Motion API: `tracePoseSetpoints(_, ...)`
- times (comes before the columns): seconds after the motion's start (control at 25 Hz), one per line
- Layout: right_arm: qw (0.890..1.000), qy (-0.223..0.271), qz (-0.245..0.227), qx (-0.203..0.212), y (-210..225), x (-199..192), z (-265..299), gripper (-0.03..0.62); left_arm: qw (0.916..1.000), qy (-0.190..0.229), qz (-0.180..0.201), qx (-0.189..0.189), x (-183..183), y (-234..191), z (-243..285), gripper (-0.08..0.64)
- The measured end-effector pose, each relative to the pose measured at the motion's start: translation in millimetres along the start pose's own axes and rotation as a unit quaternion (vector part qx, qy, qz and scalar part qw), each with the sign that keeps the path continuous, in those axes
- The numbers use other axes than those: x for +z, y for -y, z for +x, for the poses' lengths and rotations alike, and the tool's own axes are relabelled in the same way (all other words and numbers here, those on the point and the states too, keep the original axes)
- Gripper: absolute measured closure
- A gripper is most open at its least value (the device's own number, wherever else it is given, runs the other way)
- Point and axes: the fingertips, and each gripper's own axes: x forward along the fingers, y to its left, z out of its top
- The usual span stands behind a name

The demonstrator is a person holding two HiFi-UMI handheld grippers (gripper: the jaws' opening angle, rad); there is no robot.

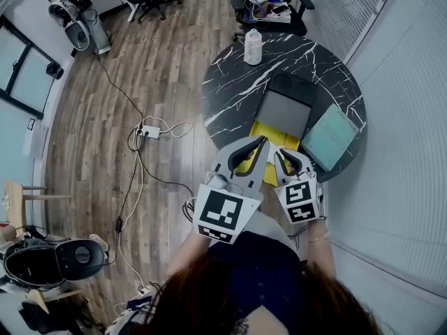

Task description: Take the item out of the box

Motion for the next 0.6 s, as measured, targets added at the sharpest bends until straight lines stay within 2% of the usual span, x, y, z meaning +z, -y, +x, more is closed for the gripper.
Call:
tracePoseSetpoints(0.28,0.999,-0.042,-0.017,0.024,5,-20,27,0.56,0.9999,-0.008,-0.009,0.005,-9,-10,17,0.532)
tracePoseSetpoints(0.44,0.997,-0.062,-0.016,0.034,5,-32,42,0.515,0.9997,-0.012,-0.018,0.011,-15,-18,24,0.532)
tracePoseSetpoints(0.6,0.996,-0.082,-0.017,0.042,6,-45,56,0.509,0.9993,-0.022,-0.026,0.014,-23,-25,32,0.532)
